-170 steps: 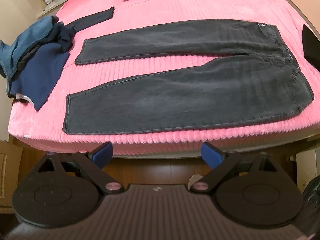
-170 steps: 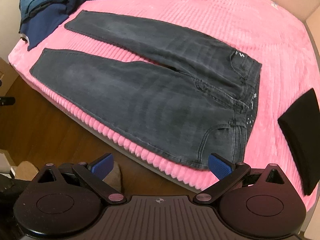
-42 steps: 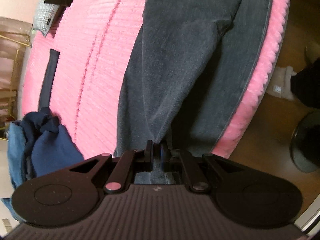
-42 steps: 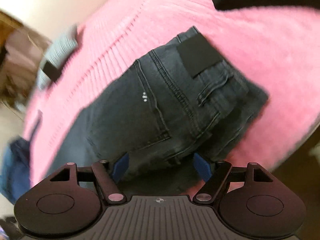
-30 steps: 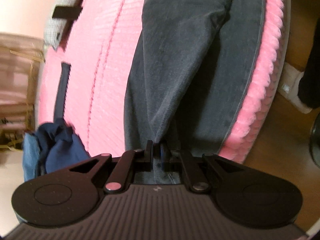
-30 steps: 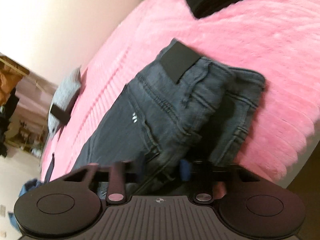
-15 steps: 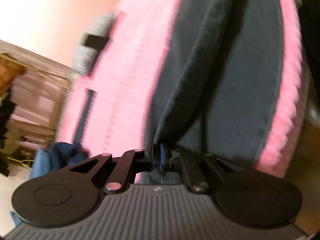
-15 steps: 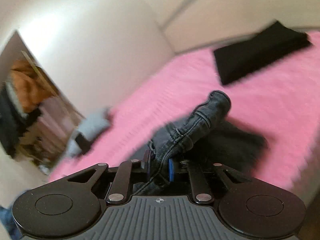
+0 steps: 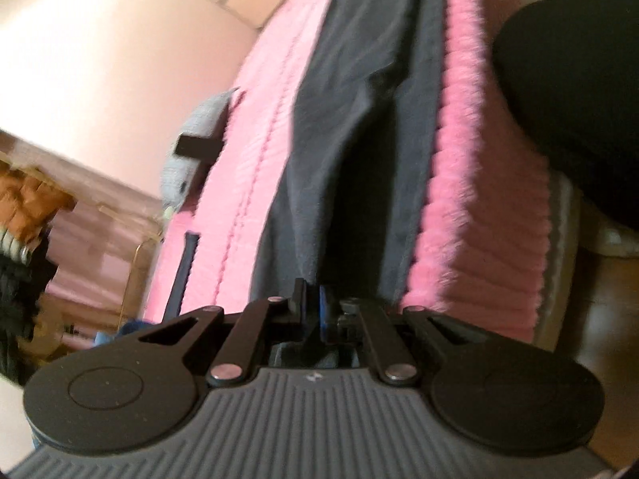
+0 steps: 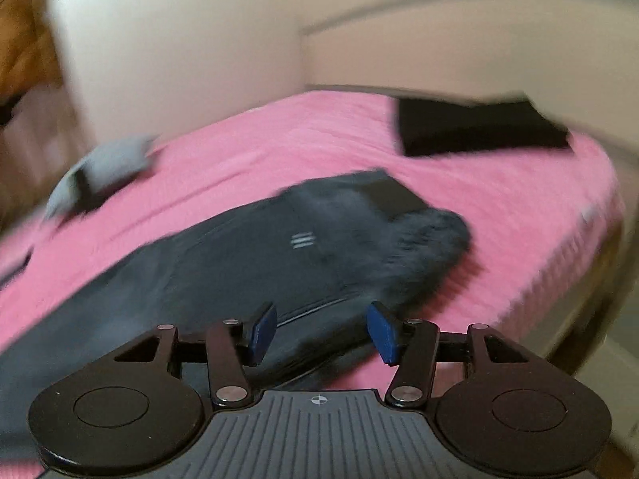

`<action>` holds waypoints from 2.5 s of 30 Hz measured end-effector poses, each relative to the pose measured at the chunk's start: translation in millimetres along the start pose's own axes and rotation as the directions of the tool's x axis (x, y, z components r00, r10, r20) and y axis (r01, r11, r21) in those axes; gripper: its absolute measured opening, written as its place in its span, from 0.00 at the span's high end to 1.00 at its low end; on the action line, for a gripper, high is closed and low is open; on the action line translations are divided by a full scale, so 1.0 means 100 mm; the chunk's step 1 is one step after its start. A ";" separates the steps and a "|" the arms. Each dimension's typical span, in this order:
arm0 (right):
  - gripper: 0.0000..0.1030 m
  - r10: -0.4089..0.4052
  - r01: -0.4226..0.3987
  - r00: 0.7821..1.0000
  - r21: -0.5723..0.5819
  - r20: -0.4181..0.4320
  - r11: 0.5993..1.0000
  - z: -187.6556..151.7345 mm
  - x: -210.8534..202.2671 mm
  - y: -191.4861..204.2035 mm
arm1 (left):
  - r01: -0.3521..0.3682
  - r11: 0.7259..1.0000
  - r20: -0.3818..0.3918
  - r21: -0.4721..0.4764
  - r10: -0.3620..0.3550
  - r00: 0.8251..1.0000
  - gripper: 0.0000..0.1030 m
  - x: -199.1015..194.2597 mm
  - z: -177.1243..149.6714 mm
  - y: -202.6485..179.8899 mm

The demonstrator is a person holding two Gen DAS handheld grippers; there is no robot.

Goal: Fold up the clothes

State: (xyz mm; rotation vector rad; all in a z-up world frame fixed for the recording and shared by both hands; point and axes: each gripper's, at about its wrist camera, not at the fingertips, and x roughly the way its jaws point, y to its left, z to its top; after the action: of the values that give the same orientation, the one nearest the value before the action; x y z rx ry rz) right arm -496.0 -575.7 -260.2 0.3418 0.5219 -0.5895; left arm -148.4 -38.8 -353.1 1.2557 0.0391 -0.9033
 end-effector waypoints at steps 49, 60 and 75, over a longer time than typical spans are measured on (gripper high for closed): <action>0.22 0.261 -0.146 0.965 -0.890 -0.031 0.432 -0.88 -0.15 2.26 | -0.072 0.995 -0.115 -0.074 0.063 0.991 0.72 -0.29 -0.44 0.11; 0.22 0.343 -0.253 0.933 -0.872 -0.106 0.418 -0.82 0.23 3.02 | 0.015 0.636 -0.098 -0.772 -0.143 0.985 0.61 -0.16 -1.03 1.27; 0.14 0.246 -0.269 0.960 -0.698 -0.137 0.663 -0.66 0.58 2.65 | 0.149 0.372 0.076 -0.916 -0.204 0.976 0.91 0.53 -1.27 1.87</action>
State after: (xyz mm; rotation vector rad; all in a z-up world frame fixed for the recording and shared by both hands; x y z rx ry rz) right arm -319.3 -364.1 -305.0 -0.3262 0.6787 -0.0656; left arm 55.1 41.2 -275.1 0.1765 0.6660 -0.8186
